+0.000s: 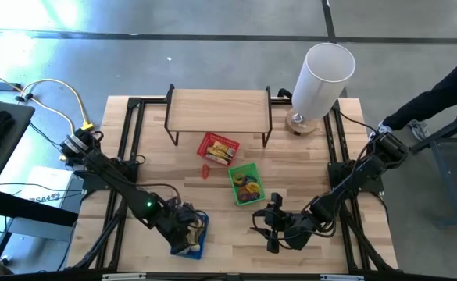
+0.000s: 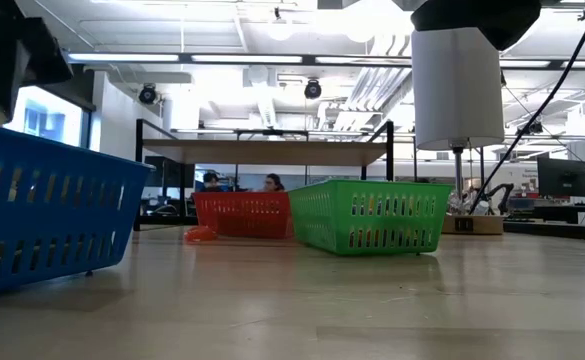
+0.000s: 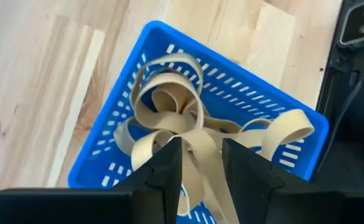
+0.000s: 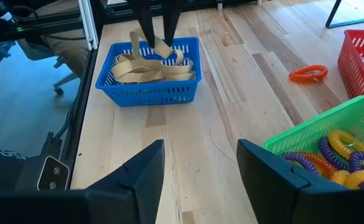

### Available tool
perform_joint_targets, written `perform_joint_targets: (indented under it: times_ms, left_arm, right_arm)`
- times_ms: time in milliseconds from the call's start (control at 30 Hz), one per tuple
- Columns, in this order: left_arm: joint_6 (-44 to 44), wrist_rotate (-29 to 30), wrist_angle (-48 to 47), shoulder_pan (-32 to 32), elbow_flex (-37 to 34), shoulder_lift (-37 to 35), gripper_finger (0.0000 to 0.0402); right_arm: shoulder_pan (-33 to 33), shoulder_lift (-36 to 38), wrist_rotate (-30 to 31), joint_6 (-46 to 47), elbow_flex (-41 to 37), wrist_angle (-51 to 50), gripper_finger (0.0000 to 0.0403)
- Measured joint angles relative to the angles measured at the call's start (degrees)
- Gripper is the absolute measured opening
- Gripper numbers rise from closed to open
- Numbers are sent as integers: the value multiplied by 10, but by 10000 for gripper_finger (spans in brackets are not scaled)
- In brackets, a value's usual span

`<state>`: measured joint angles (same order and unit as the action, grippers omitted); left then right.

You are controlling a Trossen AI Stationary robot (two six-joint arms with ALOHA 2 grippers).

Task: Pick & Place Office Desk Supplies
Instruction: Put the brown rubber band into the blue bin, then put the orange spring keychain into the green bin

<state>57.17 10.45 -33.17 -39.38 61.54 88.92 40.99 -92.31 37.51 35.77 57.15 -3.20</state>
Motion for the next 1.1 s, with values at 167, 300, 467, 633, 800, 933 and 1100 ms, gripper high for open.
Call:
perform_joint_targets:
  times_ms: [167,300,467,633,800,933,1100]
  left_arm:
    - [-54,-18,-3,-8,0,0,108]
    - [-107,21,-13,-16,0,-2,108]
    - [-197,84,-35,-8,9,-3,108]
    - [-269,129,-37,-3,25,-3,108]
    - [-319,168,-50,-4,48,-6,108]
    - [-392,218,-61,13,52,-19,108]
    - [-443,203,-83,71,52,-39,108]
  right_arm:
    - [0,0,0,0,0,0,190]
    - [-1,-1,0,-10,0,0,190]
    - [-6,-19,-4,-13,0,5,190]
    - [-13,-33,-3,-17,0,13,190]
    - [-15,-35,0,-55,0,32,190]
    - [-20,-35,0,-64,0,39,190]
    - [-23,-35,0,-72,0,41,190]
